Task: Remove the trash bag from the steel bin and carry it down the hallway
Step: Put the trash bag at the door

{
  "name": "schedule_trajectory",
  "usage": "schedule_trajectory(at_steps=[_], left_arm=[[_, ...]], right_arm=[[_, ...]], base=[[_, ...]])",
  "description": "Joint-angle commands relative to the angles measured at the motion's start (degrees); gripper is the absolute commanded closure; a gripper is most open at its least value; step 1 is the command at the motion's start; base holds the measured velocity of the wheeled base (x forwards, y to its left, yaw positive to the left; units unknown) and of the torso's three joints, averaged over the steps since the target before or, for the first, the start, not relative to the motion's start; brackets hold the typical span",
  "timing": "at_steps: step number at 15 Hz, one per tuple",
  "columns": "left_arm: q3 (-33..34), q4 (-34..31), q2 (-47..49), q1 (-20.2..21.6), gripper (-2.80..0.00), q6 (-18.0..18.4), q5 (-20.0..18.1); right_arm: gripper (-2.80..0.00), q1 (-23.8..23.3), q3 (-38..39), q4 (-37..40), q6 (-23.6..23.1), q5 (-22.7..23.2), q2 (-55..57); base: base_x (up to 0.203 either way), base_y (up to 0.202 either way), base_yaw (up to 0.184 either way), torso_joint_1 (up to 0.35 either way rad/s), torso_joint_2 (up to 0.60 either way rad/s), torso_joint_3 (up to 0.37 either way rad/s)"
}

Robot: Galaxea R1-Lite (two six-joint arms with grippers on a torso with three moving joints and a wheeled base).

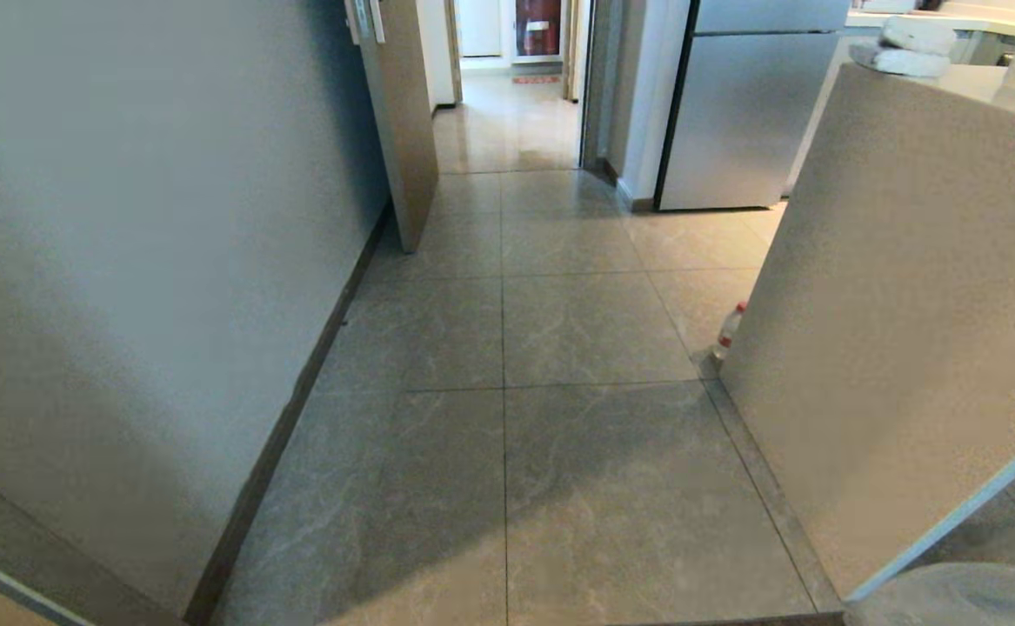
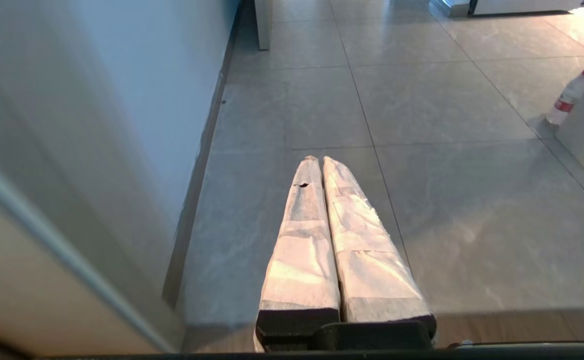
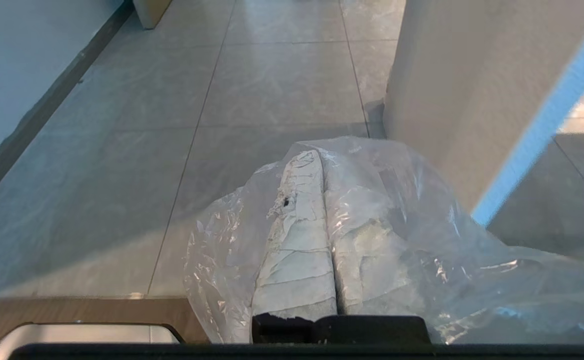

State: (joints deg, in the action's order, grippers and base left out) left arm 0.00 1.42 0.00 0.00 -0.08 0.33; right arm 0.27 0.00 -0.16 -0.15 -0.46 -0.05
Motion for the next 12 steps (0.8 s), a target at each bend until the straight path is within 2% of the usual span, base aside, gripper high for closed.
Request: schedule_trajectory(at_steps=[1, 12], left_arm=[[0.62, -0.02, 0.0, 0.0, 0.0, -0.19, 0.02], [0.62, -0.02, 0.0, 0.0, 0.0, -0.19, 0.02]], right_arm=[[0.0, 0.08, 0.0, -0.02, -0.03, 0.02, 0.05], [0.0, 0.08, 0.0, -0.02, -0.03, 0.02, 0.05]], base=[[0.19, 0.0, 0.002, 0.007, 0.0, 0.002], [0.189, 0.0, 0.001, 0.002, 0.0, 0.003]])
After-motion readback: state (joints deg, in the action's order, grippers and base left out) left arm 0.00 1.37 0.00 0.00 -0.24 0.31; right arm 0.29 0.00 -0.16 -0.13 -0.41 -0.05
